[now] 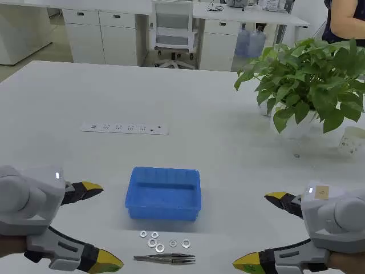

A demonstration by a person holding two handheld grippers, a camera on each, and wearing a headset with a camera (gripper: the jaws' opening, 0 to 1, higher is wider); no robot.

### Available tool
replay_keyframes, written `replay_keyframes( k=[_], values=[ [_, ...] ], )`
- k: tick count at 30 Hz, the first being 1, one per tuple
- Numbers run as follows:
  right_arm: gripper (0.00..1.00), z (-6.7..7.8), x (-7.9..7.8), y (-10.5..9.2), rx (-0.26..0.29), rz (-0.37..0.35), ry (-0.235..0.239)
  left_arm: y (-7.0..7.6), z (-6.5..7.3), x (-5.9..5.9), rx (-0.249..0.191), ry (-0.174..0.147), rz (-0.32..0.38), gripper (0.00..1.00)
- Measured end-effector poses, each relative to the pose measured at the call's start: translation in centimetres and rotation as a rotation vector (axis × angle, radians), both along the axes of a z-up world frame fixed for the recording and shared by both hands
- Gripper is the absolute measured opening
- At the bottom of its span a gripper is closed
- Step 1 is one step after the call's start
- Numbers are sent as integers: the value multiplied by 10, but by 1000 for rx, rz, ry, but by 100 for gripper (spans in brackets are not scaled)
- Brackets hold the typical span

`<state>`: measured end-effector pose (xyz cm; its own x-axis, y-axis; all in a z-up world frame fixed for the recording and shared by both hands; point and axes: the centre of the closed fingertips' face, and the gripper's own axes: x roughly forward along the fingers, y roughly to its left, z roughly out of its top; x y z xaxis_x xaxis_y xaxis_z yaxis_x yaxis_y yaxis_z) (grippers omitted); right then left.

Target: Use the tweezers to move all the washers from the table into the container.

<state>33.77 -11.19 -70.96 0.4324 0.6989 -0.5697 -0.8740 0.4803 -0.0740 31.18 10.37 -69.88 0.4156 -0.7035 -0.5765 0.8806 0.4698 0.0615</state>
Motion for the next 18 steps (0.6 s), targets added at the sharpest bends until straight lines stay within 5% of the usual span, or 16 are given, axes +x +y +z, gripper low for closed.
replay_keyframes(
  k=[18],
  values=[
    [99, 1, 1, -1, 0, 3, -8, 0, 2, 0, 3, -3, -4, 99]
  ],
)
